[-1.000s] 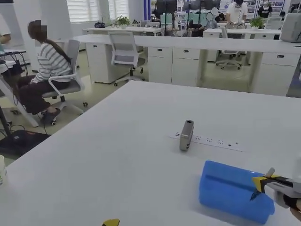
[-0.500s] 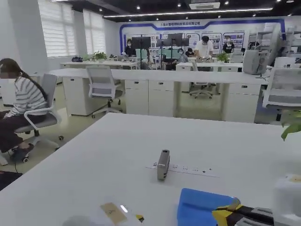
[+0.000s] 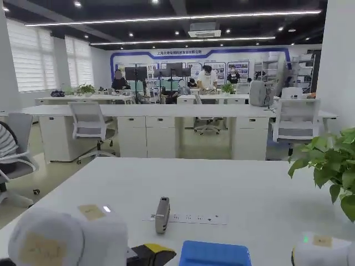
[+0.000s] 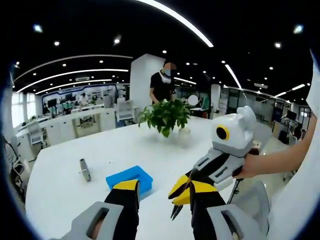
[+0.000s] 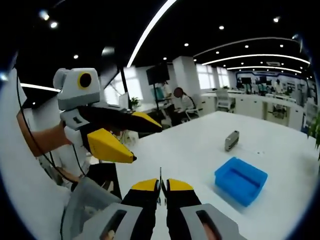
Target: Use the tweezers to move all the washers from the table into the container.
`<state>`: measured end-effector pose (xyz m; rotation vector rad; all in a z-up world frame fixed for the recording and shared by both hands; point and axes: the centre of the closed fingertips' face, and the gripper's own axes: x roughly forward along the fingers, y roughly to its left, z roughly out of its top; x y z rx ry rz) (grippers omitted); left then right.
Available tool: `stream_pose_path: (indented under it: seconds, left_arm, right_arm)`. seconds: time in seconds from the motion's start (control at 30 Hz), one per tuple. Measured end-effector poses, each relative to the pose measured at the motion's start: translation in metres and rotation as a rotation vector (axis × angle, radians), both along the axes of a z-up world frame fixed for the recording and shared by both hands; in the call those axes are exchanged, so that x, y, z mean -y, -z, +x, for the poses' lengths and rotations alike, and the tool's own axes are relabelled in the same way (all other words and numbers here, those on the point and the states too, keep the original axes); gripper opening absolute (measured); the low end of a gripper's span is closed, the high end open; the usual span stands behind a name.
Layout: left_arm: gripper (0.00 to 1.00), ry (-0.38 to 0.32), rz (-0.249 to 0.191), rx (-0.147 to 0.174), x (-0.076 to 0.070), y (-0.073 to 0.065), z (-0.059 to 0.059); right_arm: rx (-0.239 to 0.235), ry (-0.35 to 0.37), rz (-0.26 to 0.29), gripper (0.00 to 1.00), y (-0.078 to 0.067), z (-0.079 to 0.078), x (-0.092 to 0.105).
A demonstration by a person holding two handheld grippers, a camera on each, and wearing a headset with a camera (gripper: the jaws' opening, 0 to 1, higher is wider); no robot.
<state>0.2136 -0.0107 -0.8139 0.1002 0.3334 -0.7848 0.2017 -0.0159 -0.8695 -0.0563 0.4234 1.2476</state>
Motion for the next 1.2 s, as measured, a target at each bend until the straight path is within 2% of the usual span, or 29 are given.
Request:
stream_pose_path:
  seconds: [0.03,0.1,0.17,0.23,0.27,0.3,0.43,0.5,0.53,0.6,0.73,0.8,0.9,0.97,1.2]
  left_arm:
    - [0.35,0.032,0.001,0.016,0.003,-0.003,-0.001]
    - [0.29,0.101,0.009,0.011,0.007,-0.007,-0.007]
    - [0.28,0.156,-0.009,0.02,0.013,-0.013,-0.011]
    - [0.29,0.22,-0.017,0.0,0.018,-0.013,-0.016]
    - [0.3,0.245,-0.022,0.001,0.02,-0.013,-0.017]
    - [0.29,0.306,-0.019,-0.011,0.024,-0.01,-0.023]
    - [0.29,0.427,0.009,-0.051,0.035,0.004,-0.032]
    - [0.31,0.447,0.017,-0.044,0.04,0.008,-0.031]
    - [0.27,0.474,0.034,-0.031,0.042,0.012,-0.032]
    - [0.2,0.501,0.036,-0.022,0.046,0.016,-0.032]
    - [0.13,0.551,0.006,-0.051,0.048,0.025,-0.033]
    - [0.07,0.559,0.006,-0.045,0.048,0.027,-0.032]
    - [0.0,0.588,-0.029,-0.036,0.048,0.023,-0.032]
    - [0.0,0.637,-0.038,-0.052,0.048,0.023,-0.037]
    - [0.0,0.638,-0.046,-0.074,0.046,0.024,-0.028]
  right_arm:
    - [0.001,-0.01,0.005,0.02,-0.003,-0.002,0.0]
    - [0.003,-0.05,0.001,0.02,-0.007,-0.01,-0.001]
    - [0.009,-0.072,-0.021,0.02,-0.007,-0.013,-0.001]
    - [0.019,-0.083,-0.031,0.02,-0.008,-0.016,-0.002]
    - [0.017,-0.092,-0.037,0.02,-0.006,-0.017,-0.002]
    - [0.007,-0.115,-0.045,0.02,-0.005,-0.021,-0.003]
    - [0.004,-0.179,-0.084,0.02,0.0,-0.03,-0.008]
    - [0.008,-0.209,-0.098,0.02,0.001,-0.034,-0.01]
    - [0.002,-0.223,-0.106,0.02,0.002,-0.035,-0.011]
    - [-0.011,-0.228,-0.129,0.03,0.007,-0.035,-0.012]
    - [-0.025,-0.235,-0.158,0.02,0.017,-0.037,-0.011]
    - [-0.039,-0.231,-0.155,0.02,0.02,-0.037,-0.01]
    - [-0.059,-0.232,-0.152,0.02,0.022,-0.035,-0.009]
    - [-0.064,-0.239,-0.152,0.02,0.023,-0.034,-0.008]
    - [-0.068,-0.259,-0.109,0.04,0.023,-0.028,-0.008]
